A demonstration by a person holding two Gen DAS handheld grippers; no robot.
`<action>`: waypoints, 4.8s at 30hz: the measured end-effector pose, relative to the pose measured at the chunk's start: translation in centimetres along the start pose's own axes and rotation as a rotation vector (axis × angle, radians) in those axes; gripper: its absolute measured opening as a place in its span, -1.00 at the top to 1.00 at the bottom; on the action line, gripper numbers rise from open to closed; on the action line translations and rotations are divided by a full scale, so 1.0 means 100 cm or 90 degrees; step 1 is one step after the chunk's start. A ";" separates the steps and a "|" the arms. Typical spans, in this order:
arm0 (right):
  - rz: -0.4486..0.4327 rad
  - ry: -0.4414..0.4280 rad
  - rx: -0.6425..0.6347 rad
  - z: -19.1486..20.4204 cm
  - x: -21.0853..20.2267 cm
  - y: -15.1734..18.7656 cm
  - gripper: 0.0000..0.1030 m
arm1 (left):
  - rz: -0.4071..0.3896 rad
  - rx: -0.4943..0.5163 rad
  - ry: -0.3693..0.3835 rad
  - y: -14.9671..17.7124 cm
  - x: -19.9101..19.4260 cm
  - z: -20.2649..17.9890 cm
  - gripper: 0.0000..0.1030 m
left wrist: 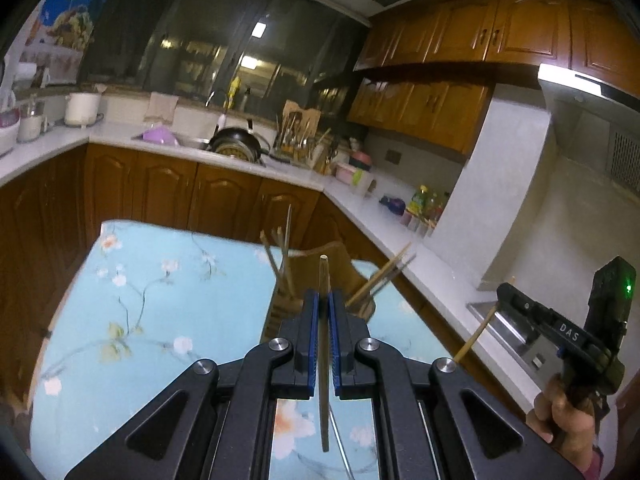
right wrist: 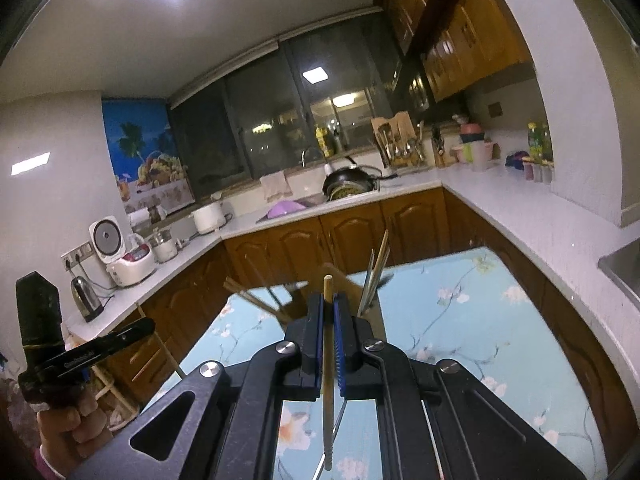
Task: Organize utensils
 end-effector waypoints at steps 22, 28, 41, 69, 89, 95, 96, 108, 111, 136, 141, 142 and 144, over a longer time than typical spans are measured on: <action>-0.143 0.023 -0.018 0.007 0.067 -0.097 0.90 | -0.165 0.039 -0.086 -0.072 0.111 0.010 0.94; -0.124 0.031 -0.003 -0.006 0.096 -0.085 0.90 | -0.147 0.050 -0.108 -0.047 0.156 -0.001 0.94; -0.049 0.054 0.022 -0.036 0.127 -0.026 0.90 | -0.052 0.049 -0.108 -0.013 0.216 0.005 0.92; -0.024 0.045 0.050 -0.040 0.122 -0.020 0.19 | -0.043 0.063 -0.107 -0.030 0.192 0.016 0.40; -0.025 0.019 0.064 -0.039 0.040 0.031 -0.79 | -0.056 -0.013 -0.137 0.043 0.089 0.016 -0.64; 0.013 0.030 0.054 -0.038 0.024 0.073 -0.79 | -0.028 -0.027 -0.143 0.075 0.056 0.008 -0.64; 0.018 0.031 0.053 -0.037 0.022 0.078 -0.79 | -0.024 -0.027 -0.145 0.079 0.051 0.006 -0.64; -0.053 0.008 -0.046 0.007 -0.044 0.079 -1.00 | -0.065 -0.036 -0.174 0.093 -0.029 -0.004 -0.98; -0.084 0.021 -0.084 0.013 -0.057 0.093 -1.00 | -0.089 -0.004 -0.199 0.109 -0.047 -0.013 -0.98; -0.094 0.065 -0.125 -0.007 -0.092 0.178 -1.00 | -0.074 0.148 -0.275 0.184 -0.078 -0.054 -0.99; -0.094 0.070 -0.122 -0.011 -0.093 0.180 -1.00 | -0.068 0.147 -0.280 0.194 -0.079 -0.049 -0.99; -0.097 0.070 -0.123 -0.011 -0.094 0.180 -1.00 | -0.068 0.146 -0.283 0.194 -0.080 -0.048 -0.99; -0.100 0.071 -0.124 -0.011 -0.096 0.181 -1.00 | -0.065 0.143 -0.285 0.194 -0.080 -0.044 -0.99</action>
Point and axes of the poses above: each gripper's, at about its wrist camera, not at the fingertips, and x roughly the way its jaws point, z to its left, y to its underside, the point moved 8 cm from there along x, roughly the way its jaws point, and after that the axes turned 7 degrees about x, right-handed, at the moved point
